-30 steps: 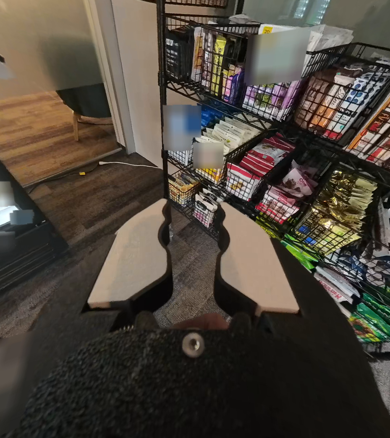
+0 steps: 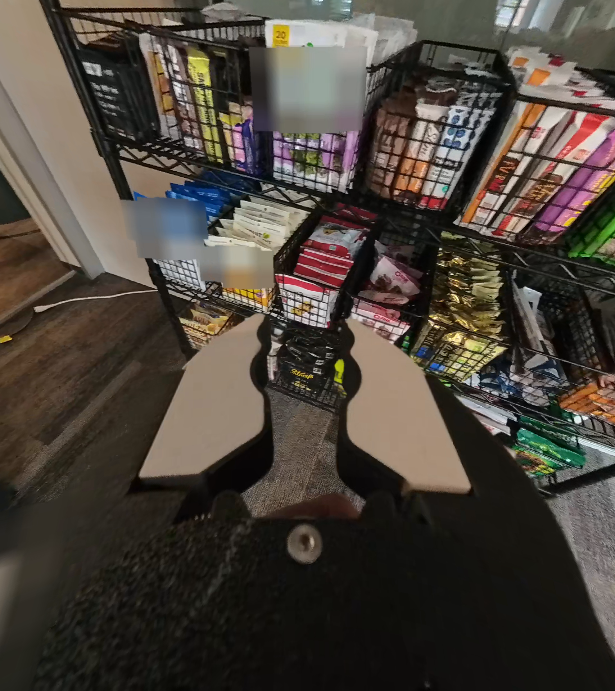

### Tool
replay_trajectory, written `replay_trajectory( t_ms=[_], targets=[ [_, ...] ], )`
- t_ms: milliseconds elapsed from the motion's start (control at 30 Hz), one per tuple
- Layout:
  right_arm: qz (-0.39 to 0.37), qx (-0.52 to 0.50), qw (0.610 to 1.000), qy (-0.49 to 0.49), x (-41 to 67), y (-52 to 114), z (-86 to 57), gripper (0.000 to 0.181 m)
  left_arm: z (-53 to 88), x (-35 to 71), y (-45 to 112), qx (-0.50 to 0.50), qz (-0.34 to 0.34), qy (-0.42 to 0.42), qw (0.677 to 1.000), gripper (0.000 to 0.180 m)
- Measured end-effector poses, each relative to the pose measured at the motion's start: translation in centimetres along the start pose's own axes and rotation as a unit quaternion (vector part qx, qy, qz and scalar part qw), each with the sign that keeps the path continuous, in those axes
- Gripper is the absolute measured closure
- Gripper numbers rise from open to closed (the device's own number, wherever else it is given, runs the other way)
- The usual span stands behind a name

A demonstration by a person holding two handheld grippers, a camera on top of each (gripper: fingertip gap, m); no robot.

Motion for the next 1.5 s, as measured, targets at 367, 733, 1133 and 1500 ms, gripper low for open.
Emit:
replay_trajectory(
  t_ms=[367, 733, 1133, 1500],
  targets=[
    [0.011, -0.116, 0.992, 0.045, -1.0, -3.0, -7.4, 0.147, -8.6, 5.3, 5.2, -0.133, -0.035, 0.066, 0.988, 0.149],
    [0.025, -0.153, 0.988, 0.026, -8.1, -9.7, -24.2, 0.147, -31.4, 10.7, 12.5, -0.209, -0.047, 0.114, 0.97, 0.149],
    [0.019, -0.156, 0.986, 0.053, -14.3, -19.2, -44.1, 0.149, -56.3, 23.4, 21.8, -0.183, -0.076, 0.211, 0.957, 0.15],
    [0.001, -0.164, 0.984, 0.074, -14.3, -16.9, -55.1, 0.149, -65.6, 32.7, 33.3, -0.175, -0.098, 0.222, 0.954, 0.148]
  ],
)
Point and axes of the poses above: each gripper's, where its closed fingertips meet, y out along the fingers, x out of its top, z = x × y across the jaws, the point moved 1 cm from there along -y, back along the fingers, and after that the axes turned 13 degrees about z, right-handed, at the moved point
